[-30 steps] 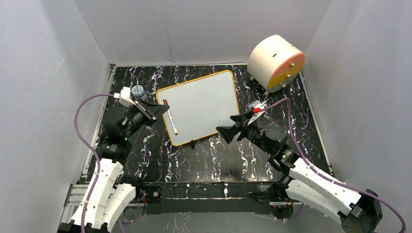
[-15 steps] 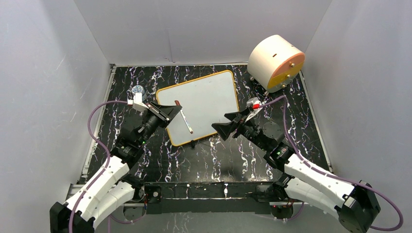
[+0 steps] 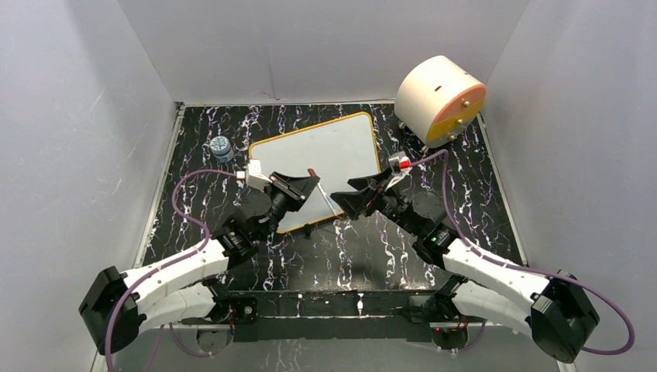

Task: Write a sentence on the whiteboard
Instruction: Open the whiteboard marker at the center of the board.

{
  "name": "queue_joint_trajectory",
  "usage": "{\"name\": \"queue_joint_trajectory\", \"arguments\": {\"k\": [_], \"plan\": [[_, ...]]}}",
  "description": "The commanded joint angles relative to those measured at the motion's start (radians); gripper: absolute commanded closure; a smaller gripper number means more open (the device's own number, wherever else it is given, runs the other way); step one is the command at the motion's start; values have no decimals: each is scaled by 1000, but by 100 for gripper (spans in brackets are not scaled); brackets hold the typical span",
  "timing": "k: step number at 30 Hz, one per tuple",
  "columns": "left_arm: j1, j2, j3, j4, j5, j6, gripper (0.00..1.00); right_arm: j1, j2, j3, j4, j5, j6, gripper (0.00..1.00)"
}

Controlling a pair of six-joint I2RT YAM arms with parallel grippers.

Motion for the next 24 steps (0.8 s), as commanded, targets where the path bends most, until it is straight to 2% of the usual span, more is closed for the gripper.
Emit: {"name": "queue_joint_trajectory", "arguments": {"k": [1, 7, 24], "plan": [[-82, 53, 13, 130, -213, -36, 100, 6, 31, 7, 141, 27, 43, 7], [-135, 128, 39, 183, -302, -81, 100, 7, 60, -20, 202, 76, 84, 17], [-141, 149, 53, 237, -374, -145, 100, 17, 144, -28, 241, 44, 143, 41]]}}
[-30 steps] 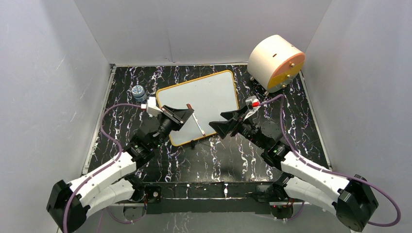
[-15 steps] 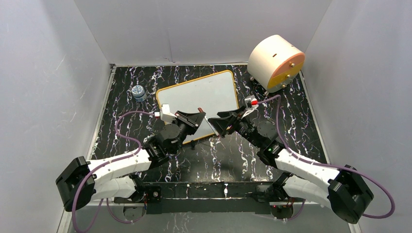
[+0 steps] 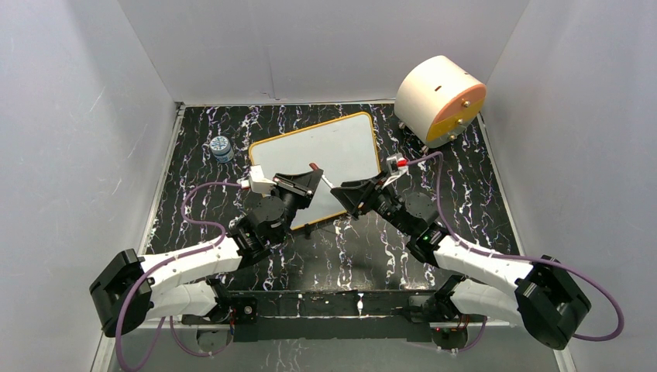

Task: Write a sentence on the whiteboard
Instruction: Open the whiteboard marker at the center of the board.

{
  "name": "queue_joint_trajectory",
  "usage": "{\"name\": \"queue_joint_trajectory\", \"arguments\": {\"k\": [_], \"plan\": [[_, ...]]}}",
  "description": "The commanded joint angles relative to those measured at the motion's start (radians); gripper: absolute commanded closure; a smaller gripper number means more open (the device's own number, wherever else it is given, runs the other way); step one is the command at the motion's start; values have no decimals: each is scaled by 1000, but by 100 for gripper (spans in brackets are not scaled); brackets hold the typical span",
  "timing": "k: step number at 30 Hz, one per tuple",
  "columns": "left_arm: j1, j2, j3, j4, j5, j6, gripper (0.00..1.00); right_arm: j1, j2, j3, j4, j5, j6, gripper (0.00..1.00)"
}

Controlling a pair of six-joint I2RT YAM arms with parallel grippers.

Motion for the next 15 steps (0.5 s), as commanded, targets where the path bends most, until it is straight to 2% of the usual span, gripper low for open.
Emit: {"name": "queue_joint_trajectory", "arguments": {"k": [1, 15], "plan": [[-6, 4, 39, 40, -65, -31, 100, 8, 17, 0, 102, -16, 12, 41], [-6, 32, 31, 60, -63, -116, 100, 8, 47, -3, 189, -29, 8, 57]]}}
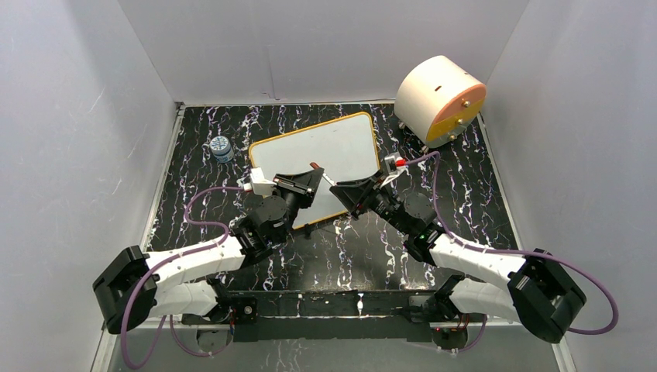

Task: Write a sentence on the whiteboard
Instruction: Open the whiteboard marker at the center of the board.

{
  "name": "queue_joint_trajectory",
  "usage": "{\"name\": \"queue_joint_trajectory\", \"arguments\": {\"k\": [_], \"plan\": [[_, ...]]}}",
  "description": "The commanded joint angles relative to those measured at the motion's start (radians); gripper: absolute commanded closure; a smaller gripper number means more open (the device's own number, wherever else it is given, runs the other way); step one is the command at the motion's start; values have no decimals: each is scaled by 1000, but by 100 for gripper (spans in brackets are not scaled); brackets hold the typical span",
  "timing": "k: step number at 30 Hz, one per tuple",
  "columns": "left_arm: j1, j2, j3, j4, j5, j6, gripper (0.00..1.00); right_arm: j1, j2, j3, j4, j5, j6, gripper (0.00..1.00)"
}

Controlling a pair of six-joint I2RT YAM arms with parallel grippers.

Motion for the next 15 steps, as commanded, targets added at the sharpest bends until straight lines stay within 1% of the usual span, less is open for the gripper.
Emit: {"name": "queue_joint_trajectory", "arguments": {"k": [1, 7, 9, 12, 15], "plan": [[-6, 4, 30, 36, -49, -27, 100, 5, 7, -3, 105, -2, 0, 58], [-6, 20, 28, 40, -41, -61, 100, 4, 8, -16, 133, 11, 0, 68], [-6, 26, 28, 41, -34, -72, 100, 6, 7, -17, 134, 15, -9, 73], [-6, 32, 29, 41, -25, -73, 100, 5, -2, -23, 132, 31, -19, 83], [-6, 33, 20, 41, -29, -79, 100, 6, -13, -28, 121, 45, -35, 97]]}}
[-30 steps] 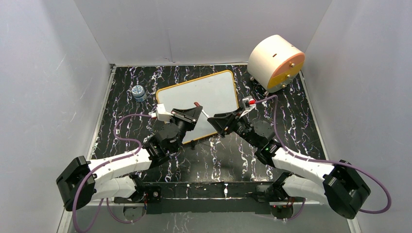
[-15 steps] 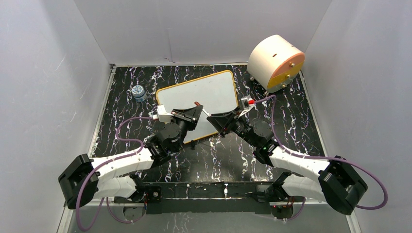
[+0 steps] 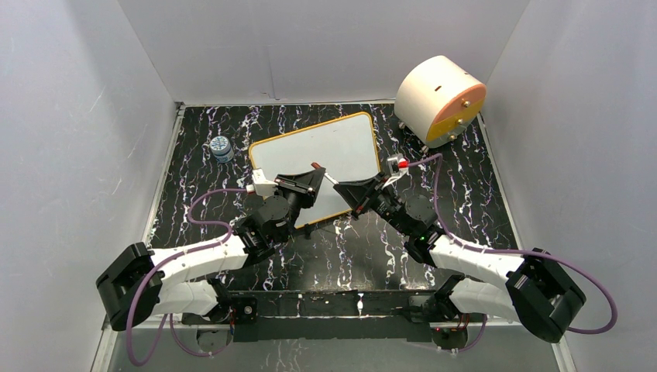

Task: Write a sentence on the whiteboard
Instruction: Open the whiteboard marker at the center of the board.

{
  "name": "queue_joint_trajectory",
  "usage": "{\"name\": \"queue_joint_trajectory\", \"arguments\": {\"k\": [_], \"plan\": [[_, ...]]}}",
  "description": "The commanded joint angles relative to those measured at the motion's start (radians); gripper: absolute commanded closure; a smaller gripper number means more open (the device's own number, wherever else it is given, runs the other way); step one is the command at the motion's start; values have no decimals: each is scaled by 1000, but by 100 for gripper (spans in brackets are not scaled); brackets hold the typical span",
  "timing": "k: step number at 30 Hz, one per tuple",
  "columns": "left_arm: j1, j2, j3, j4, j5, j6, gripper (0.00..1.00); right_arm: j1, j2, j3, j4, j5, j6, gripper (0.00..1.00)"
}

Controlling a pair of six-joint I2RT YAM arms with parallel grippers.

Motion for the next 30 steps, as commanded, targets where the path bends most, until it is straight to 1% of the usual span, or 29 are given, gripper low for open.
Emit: {"name": "queue_joint_trajectory", "arguments": {"k": [1, 2, 3, 4, 6, 7, 9, 10, 12, 13, 15, 18, 21, 24, 26, 30], "plan": [[-6, 0, 16, 15, -31, -14, 100, 8, -25, -6, 63, 15, -32, 100], [-6, 0, 14, 16, -30, -14, 100, 7, -32, -8, 56, 15, -39, 100], [-6, -2, 10, 15, -29, -11, 97, 7, -38, -11, 54, 16, -48, 100], [-6, -6, 7, 16, -28, -1, 92, 6, -45, -13, 54, 8, -63, 100], [-6, -18, -3, 15, -31, 34, 78, 7, -58, -10, 29, -14, -91, 100], [-6, -27, -8, 16, -30, 63, 75, 7, -66, -5, 5, -25, -107, 100], [-6, -43, 0, 19, -4, 193, 74, 6, -79, 13, -65, -40, -131, 100], [-6, -53, 15, 5, 12, 262, 71, 5, -86, 23, -104, -51, -143, 100], [-6, -81, 50, -70, 37, 369, 66, 4, -102, 39, -169, -56, -158, 100], [-6, -98, 67, -137, 41, 414, 63, 1, -112, 43, -198, -61, -167, 100], [-6, -139, 91, -218, 41, 508, 60, -8, -133, 55, -264, -64, -175, 100], [-5, -204, 110, -296, 41, 696, 55, -26, -150, 95, -395, -88, -196, 100], [-5, -251, 165, -423, 47, 884, 49, -39, -163, 130, -481, -124, -227, 100], [-5, -263, 240, -567, 33, 1054, 43, -57, -159, 172, -578, -155, -232, 100], [-5, -255, 282, -640, 38, 1172, 37, -72, -151, 195, -620, -184, -213, 100], [-5, -232, 342, -759, 97, 1381, 29, -83, -130, 265, -724, -241, -185, 100]]}}
